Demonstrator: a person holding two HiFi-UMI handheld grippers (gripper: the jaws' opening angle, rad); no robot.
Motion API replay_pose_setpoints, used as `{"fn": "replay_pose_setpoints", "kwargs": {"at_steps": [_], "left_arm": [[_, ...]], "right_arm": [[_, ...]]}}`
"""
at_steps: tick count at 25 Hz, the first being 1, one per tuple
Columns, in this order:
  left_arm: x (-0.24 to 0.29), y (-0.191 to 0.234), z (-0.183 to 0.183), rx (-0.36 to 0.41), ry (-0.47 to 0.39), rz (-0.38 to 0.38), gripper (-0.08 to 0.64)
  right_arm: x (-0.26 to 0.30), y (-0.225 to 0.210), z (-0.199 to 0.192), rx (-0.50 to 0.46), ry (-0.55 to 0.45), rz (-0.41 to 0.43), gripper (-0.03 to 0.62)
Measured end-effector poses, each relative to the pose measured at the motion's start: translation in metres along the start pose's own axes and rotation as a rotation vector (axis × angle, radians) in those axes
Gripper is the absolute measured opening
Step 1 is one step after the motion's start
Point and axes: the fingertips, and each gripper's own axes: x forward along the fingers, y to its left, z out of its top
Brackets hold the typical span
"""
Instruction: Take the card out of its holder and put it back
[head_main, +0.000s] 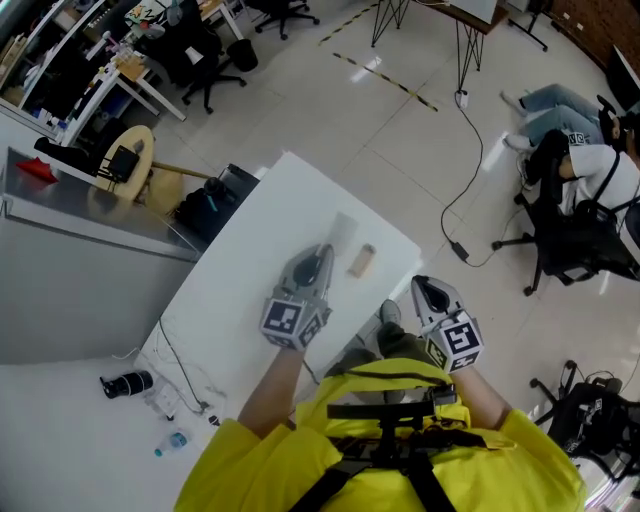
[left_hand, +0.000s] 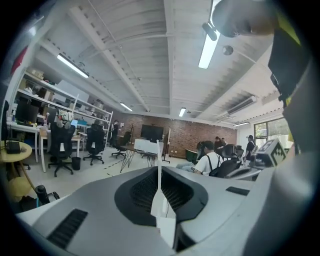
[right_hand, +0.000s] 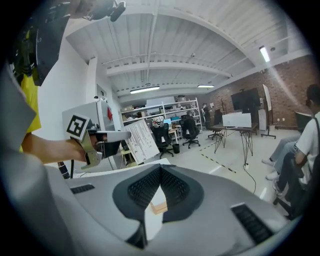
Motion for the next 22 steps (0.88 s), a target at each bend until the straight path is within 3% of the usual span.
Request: {"fn": "replay_pose_setpoints", "kwargs": {"at_steps": [4, 9, 22], "left_arm": [[-0.018, -0.007, 0.056, 0.014, -0.047, 0.005, 0.014], [-0.035, -0.023, 0.099, 0.034, -0.099, -0.028, 0.014], [-0.042, -0.015, 0.107, 0.071, -0.126, 0.012, 0.014]], "right_arm": [[0.002, -0.003, 0.01, -0.003, -0.027, -0.003, 0.006], [-0.001, -0.005, 0.023, -0.01, -0.061, -0.005, 0.006], [0.003, -0.005, 0.031, -0.005, -0.099, -0.012, 0.006]]}}
